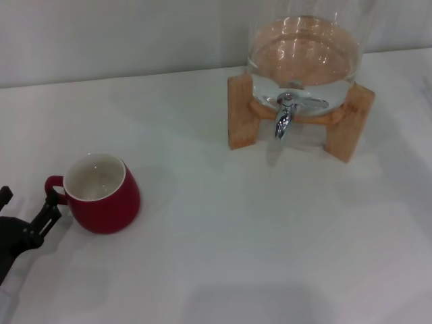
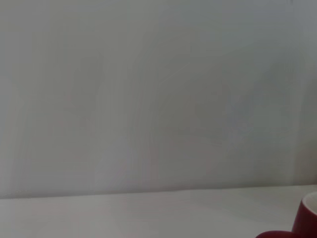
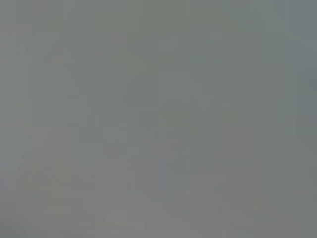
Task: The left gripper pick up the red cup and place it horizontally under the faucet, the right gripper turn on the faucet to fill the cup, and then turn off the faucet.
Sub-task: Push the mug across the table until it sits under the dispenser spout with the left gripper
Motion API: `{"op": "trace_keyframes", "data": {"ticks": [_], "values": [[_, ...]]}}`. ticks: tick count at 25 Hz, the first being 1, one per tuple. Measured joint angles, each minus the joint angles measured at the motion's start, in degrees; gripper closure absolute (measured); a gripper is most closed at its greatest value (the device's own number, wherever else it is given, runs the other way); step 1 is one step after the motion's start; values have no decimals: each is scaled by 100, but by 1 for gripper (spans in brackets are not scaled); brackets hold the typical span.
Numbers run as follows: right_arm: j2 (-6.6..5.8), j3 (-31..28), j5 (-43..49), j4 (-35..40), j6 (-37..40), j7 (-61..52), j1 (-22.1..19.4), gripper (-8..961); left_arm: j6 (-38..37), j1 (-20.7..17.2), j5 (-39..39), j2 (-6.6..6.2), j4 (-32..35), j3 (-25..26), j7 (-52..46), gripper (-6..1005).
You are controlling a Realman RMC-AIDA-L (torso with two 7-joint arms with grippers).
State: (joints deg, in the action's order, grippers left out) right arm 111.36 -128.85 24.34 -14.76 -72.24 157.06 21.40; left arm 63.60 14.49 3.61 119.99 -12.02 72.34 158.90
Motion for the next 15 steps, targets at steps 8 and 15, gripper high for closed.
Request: {"op": "trace_keyframes", "data": {"ticks": [8, 15], "values": [[0, 0, 0, -1, -1, 1, 5, 280, -76, 43, 31, -12, -3, 24, 9, 122], [0, 0, 0, -6, -24, 0, 5, 279, -248, 152, 40, -23, -3, 28, 10, 123]]}}
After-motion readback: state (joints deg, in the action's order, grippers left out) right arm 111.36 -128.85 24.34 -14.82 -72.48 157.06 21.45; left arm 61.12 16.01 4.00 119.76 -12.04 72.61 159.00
